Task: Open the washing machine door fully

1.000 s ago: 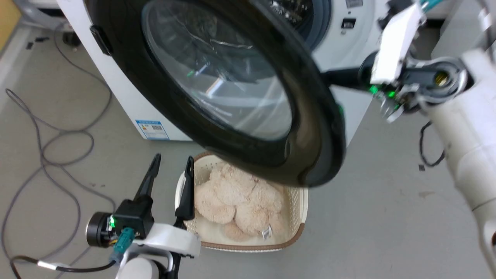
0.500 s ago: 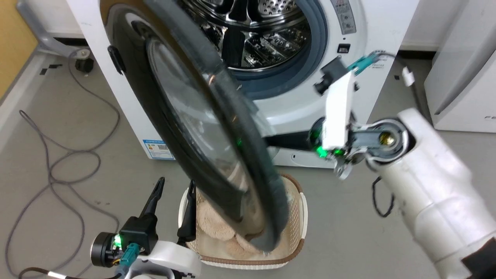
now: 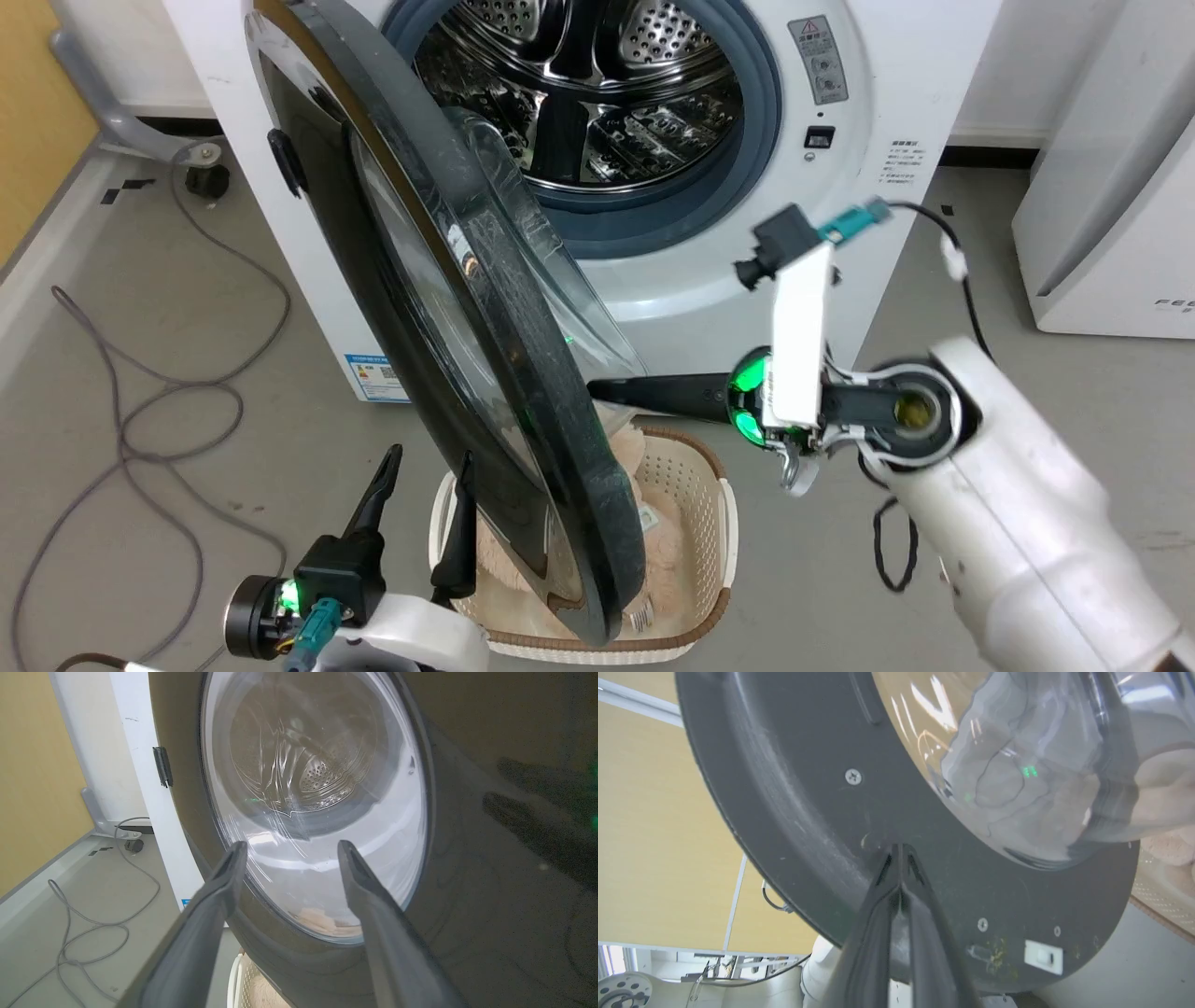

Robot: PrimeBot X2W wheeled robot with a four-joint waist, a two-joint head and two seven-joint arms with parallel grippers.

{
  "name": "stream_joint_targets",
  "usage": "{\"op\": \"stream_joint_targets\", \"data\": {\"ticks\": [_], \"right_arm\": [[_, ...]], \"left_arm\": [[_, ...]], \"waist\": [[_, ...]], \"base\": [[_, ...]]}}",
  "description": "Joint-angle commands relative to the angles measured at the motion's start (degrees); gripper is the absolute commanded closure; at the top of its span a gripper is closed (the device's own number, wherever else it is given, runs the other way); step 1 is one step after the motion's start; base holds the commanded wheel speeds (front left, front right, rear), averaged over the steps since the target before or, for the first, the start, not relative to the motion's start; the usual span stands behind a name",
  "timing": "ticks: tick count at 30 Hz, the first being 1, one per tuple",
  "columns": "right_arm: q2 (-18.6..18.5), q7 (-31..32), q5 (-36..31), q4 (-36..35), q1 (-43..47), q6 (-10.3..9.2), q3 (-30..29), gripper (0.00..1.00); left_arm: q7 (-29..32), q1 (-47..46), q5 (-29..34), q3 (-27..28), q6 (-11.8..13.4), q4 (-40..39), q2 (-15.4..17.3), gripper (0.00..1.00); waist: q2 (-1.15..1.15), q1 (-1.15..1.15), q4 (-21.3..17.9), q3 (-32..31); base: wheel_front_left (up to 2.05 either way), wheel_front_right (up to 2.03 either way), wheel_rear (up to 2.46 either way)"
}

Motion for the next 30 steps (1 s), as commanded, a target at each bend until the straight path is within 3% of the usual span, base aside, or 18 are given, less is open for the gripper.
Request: {"op": "stream_joint_targets", "data": {"ticks": [1,2,3,4,6,12,20,27,30], "right_arm": [[-0.2,-2.6,0.1,-1.3,2.7,0.06,-1.2,1.0],[-0.2,-4.8,0.1,-2.0,4.1,0.06,-2.2,0.69],[-0.3,-7.2,-0.1,-2.5,5.5,0.06,-3.2,0.26],[-0.6,-9.1,-0.7,-3.2,7.0,0.06,-3.8,0.0],[-0.9,-11.0,-1.1,-4.1,8.6,0.06,-4.5,0.0],[-1.4,-26.1,-3.4,-8.0,20.3,0.06,-10.6,0.0],[-0.8,-47.5,-12.7,-9.6,35.5,0.06,-17.7,0.0],[0.2,-61.5,-29.3,-7.8,43.9,0.06,-23.8,0.0],[0.3,-64.5,-41.0,-7.8,45.0,0.06,-28.7,0.0]], "left_arm": [[-0.2,0.8,-0.3,0.1,0.3,0.2,0.4,0.0],[-0.2,0.9,-0.3,0.1,0.4,0.3,0.4,0.0],[-0.2,1.0,-0.4,0.1,0.5,0.3,0.4,0.0],[-0.2,1.1,-0.4,0.1,0.5,0.4,0.4,0.0],[-0.2,1.2,-0.5,0.1,0.6,0.5,0.4,0.0],[-0.2,1.9,-0.7,0.2,0.7,1.0,0.6,0.0],[-0.2,2.7,-1.1,0.5,0.9,2.4,1.2,0.0],[-0.2,3.1,-1.6,1.1,1.5,3.4,1.6,0.0],[-0.2,3.0,-1.8,1.3,1.7,3.8,1.7,0.0]], "waist": [[0.0,0.01,-0.1,-0.2],[0.0,0.01,-0.2,-0.3],[0.0,0.01,-0.4,-0.5],[0.0,0.01,-0.6,-0.7],[0.0,0.01,-0.7,-0.8],[0.0,0.01,-1.6,-1.7],[0.0,0.01,-2.8,-2.4],[0.0,0.01,-4.1,-2.9],[0.0,0.01,-4.5,-3.0]], "base": [[0.0,0.0,0.0],[0.0,0.0,0.0],[0.0,0.0,0.0],[0.0,0.0,0.0],[0.0,0.0,0.0],[0.0,0.0,0.0],[0.0,0.0,0.0],[0.0,0.0,0.0],[0.0,0.0,0.0]]}}
